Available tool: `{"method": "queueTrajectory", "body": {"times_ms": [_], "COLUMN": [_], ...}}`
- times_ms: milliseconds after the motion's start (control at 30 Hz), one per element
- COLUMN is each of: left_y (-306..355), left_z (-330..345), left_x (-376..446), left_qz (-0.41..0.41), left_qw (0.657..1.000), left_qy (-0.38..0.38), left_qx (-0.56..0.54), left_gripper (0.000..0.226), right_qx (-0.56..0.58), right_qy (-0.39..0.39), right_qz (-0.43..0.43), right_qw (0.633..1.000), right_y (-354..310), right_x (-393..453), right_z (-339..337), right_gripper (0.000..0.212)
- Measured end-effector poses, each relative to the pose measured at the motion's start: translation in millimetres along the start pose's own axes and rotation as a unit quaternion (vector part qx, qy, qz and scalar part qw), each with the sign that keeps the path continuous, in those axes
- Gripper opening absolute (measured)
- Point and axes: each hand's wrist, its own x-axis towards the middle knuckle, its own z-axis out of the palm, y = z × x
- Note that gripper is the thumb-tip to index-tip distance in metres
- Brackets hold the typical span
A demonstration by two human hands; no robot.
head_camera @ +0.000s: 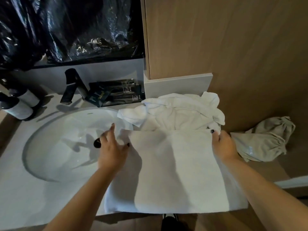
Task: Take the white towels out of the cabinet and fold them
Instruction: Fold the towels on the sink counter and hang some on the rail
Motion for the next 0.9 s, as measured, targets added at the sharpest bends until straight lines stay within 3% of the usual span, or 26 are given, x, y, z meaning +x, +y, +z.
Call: {"method": "queueTrajectory", "body": {"times_ms": [100, 200, 267, 333, 433, 533, 667, 833, 900], "left_y": [-28, -52, -59, -63, -65, -66, -62, -56, -57], "left_z": [3, -1, -5, -8, -9, -9, -9, -15, -17], "left_x": [-44, -80, -99, -114, -131, -137, -137, -133, -129], "left_qz": [-0.095, -0.131, -0.133, -0.127, -0.123, -0.123, -0.087, -0.024, -0.041], "left_qw": [0.989, 0.983, 0.982, 0.981, 0.980, 0.982, 0.986, 0.992, 0.991], "left_qy": [0.003, 0.016, 0.025, 0.020, 0.000, 0.003, -0.006, -0.026, -0.048], "left_qx": [-0.111, -0.126, -0.133, -0.147, -0.158, -0.144, -0.139, -0.119, -0.114], "left_gripper": [0.069, 0.049, 0.036, 0.029, 0.029, 0.027, 0.024, 0.015, 0.016], "right_qx": [-0.010, -0.023, -0.067, -0.102, -0.097, -0.137, -0.187, -0.258, -0.261], "right_qy": [0.020, 0.047, 0.117, 0.136, 0.021, -0.111, -0.270, -0.265, -0.259], "right_qz": [0.010, -0.003, -0.058, -0.182, -0.440, -0.571, -0.495, -0.491, -0.494], "right_qw": [1.000, 0.999, 0.989, 0.969, 0.892, 0.802, 0.805, 0.789, 0.788], "right_y": [5, -4, -17, -38, -76, -109, -123, -120, -120], "right_x": [-1, -7, -19, -40, -84, -128, -153, -148, -149], "right_z": [8, 5, 1, 4, 26, 65, 106, 115, 115], "right_gripper": [0.030, 0.021, 0.017, 0.041, 0.051, 0.050, 0.059, 0.070, 0.070]}}
